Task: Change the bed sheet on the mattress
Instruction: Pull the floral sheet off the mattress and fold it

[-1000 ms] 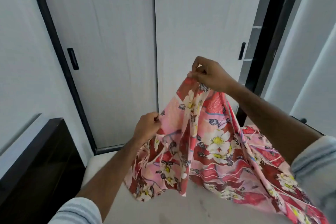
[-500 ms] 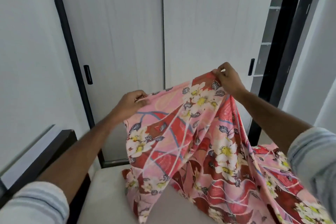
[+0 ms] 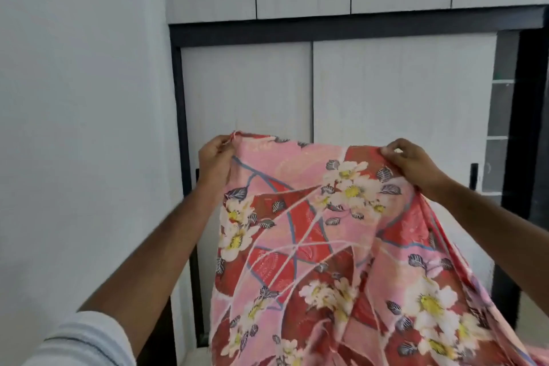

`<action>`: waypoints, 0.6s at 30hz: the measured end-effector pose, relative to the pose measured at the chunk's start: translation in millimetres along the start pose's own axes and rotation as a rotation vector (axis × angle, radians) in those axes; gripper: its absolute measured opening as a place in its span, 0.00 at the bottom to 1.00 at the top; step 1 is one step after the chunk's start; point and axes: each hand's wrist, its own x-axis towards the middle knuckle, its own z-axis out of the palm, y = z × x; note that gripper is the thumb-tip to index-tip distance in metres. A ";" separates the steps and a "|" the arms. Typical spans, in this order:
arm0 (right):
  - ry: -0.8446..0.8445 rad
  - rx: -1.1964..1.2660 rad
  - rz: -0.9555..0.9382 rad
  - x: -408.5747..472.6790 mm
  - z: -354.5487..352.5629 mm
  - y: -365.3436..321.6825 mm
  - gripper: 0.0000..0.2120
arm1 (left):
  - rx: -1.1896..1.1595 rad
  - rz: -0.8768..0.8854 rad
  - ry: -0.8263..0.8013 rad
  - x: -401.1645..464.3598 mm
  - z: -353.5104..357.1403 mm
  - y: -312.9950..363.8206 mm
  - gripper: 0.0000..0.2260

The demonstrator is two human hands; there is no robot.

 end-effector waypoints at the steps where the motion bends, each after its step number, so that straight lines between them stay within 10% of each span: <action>1: -0.008 0.006 0.001 0.6 1.8 -1.1 0.09 | -0.030 -0.008 -0.009 0.8 -0.8 -1.1 0.04; 12: -0.124 0.022 -0.018 13.6 23.7 -31.5 0.10 | 0.035 0.155 0.157 14.3 -14.3 17.8 0.10; 18: -0.215 0.009 -0.342 62.4 17.0 -180.3 0.08 | -0.026 0.380 0.247 59.4 -20.7 103.8 0.10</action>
